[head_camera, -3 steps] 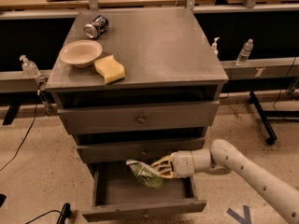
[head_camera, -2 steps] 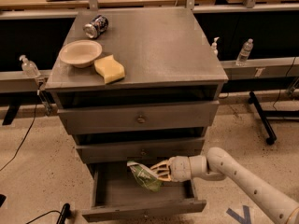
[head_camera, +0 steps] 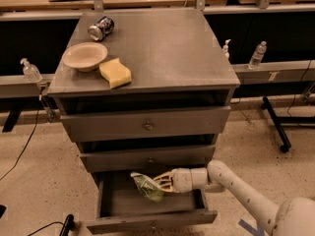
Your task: Place green jalapeno chip bag into bottom drawer
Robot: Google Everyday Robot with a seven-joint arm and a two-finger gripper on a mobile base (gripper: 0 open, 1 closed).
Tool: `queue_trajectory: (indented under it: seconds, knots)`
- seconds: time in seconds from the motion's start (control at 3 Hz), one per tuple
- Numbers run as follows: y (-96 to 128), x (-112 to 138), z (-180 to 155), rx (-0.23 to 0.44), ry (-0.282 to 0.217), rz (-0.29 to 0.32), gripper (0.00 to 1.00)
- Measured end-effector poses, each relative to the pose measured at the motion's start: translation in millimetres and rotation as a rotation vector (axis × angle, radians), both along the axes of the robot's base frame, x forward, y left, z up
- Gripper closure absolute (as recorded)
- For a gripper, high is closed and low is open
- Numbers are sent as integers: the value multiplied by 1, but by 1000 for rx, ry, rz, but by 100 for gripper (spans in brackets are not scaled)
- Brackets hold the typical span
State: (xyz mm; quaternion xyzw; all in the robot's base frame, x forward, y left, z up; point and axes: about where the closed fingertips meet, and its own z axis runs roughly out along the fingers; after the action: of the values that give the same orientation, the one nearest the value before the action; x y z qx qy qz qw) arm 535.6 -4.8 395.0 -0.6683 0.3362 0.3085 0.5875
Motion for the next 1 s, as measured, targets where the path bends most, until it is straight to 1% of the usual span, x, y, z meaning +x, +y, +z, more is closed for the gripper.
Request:
queue_trajectory:
  seconds: [0.33, 0.67, 1.0]
  knots:
    - [5, 7, -24, 9, 10, 10, 100]
    - [2, 9, -43, 20, 8, 2, 100]
    - [-4, 7, -59, 6, -4, -15, 100]
